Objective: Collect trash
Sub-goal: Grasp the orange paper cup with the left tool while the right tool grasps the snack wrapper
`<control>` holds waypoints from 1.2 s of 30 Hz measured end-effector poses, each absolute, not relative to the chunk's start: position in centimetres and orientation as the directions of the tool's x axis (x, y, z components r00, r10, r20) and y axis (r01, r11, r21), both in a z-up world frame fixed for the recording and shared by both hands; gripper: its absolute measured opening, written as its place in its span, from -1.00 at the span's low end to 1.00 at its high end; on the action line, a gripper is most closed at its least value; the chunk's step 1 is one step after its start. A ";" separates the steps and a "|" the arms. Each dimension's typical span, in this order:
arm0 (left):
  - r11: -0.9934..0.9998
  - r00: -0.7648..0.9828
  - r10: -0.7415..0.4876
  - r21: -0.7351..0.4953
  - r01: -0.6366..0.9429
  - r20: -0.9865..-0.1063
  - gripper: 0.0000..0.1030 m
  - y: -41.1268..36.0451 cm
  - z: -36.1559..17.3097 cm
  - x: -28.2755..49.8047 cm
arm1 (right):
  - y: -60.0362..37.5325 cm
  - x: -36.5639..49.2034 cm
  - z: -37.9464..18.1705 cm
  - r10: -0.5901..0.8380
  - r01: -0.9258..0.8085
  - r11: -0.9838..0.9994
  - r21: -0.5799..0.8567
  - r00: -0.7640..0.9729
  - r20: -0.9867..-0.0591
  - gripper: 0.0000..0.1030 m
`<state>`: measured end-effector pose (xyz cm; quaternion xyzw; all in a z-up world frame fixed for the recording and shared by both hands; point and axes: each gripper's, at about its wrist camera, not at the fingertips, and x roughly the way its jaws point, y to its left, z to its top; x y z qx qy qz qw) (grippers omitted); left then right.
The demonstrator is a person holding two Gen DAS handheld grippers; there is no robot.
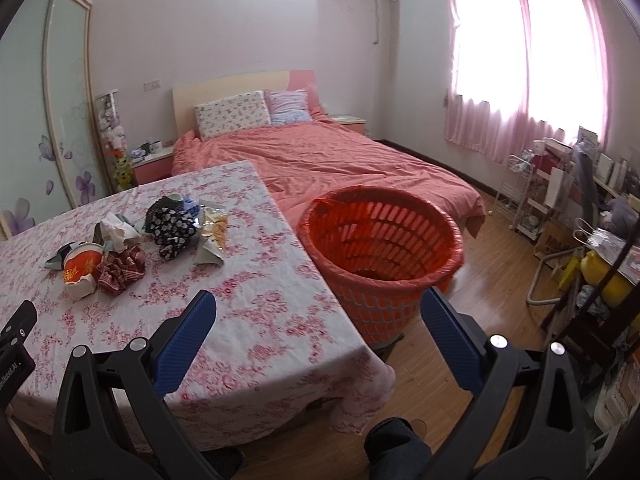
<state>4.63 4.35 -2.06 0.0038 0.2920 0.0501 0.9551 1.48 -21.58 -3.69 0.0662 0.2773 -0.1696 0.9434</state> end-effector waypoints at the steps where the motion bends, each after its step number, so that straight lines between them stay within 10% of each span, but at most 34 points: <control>1: 0.993 0.819 0.114 0.042 -0.109 -0.562 0.93 5.2 -2.4 5.5 | -21.4 2.1 -3.8 -0.271 0.343 0.939 0.031 0.790 -0.549 0.96; 19: 0.992 0.758 0.080 -0.021 -0.122 -0.647 0.93 9.2 -5.2 17.2 | -20.4 16.3 -7.0 -0.029 0.168 0.976 0.141 0.735 -0.678 0.17; 36: 0.994 0.660 0.068 -0.005 -0.107 -0.748 0.70 8.5 -9.4 23.2 | -19.7 21.9 -10.8 0.000 0.145 0.982 0.124 0.649 -0.760 -0.18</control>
